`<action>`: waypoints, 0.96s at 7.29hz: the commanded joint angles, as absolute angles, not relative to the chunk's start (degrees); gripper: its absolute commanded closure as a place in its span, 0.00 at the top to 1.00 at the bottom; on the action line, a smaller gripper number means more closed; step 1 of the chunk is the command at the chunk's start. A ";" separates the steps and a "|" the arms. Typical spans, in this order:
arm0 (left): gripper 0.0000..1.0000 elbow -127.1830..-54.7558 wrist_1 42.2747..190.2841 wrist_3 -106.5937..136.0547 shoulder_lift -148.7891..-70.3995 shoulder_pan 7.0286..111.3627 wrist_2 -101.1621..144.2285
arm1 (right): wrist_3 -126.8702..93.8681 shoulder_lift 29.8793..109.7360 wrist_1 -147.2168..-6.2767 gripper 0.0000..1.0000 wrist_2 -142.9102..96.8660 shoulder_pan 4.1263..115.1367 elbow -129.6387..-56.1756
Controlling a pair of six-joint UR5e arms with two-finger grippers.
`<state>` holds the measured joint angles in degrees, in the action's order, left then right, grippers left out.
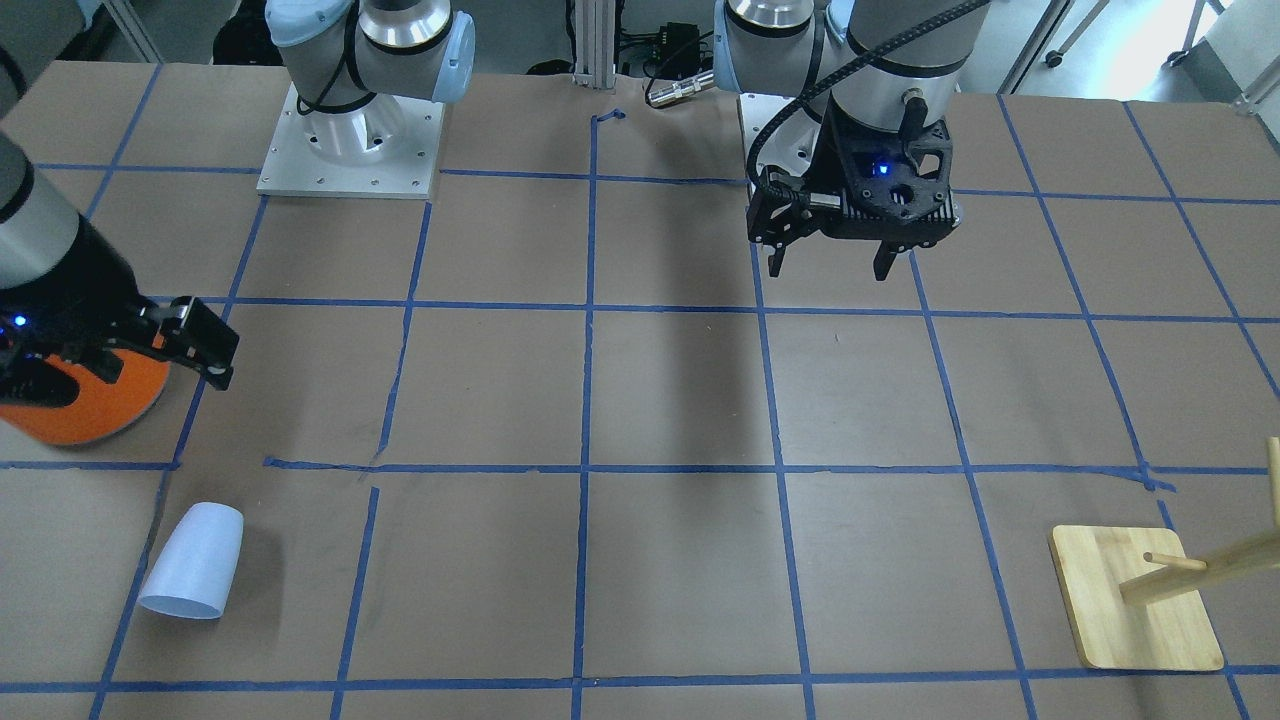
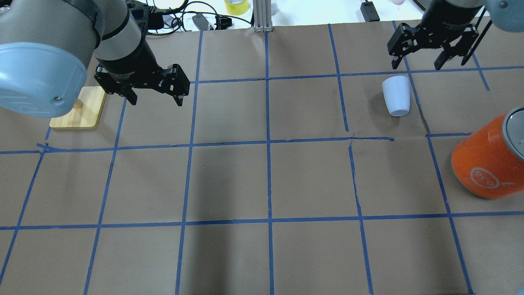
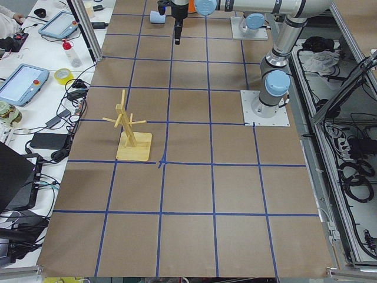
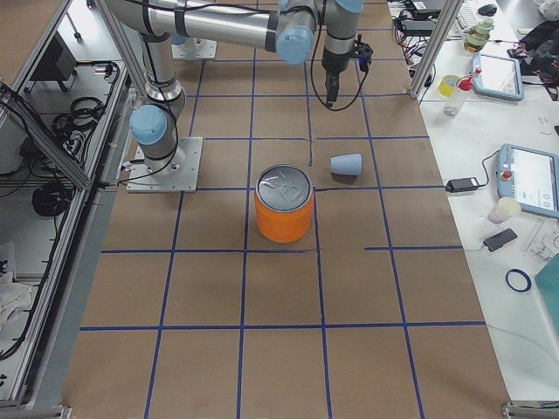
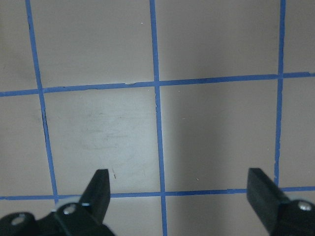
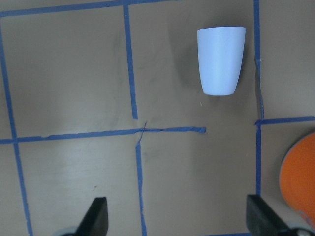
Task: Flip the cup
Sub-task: 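Move the right gripper over the upside-down blue cup and grasp it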
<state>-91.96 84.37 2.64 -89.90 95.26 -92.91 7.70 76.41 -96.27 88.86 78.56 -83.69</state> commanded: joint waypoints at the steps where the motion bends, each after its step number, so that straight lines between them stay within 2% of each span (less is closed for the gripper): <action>1: 1.00 -91.93 84.37 2.64 -90.00 95.27 -92.90 | 10.63 66.23 -104.55 0.96 89.55 75.68 -83.67; 7: 1.00 -92.11 84.37 2.64 -90.09 95.27 -92.64 | 10.02 54.86 -114.51 0.95 89.83 75.76 -83.85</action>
<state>-92.05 84.38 2.64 -90.09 95.27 -92.68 9.97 56.92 -112.37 89.84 75.72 -83.81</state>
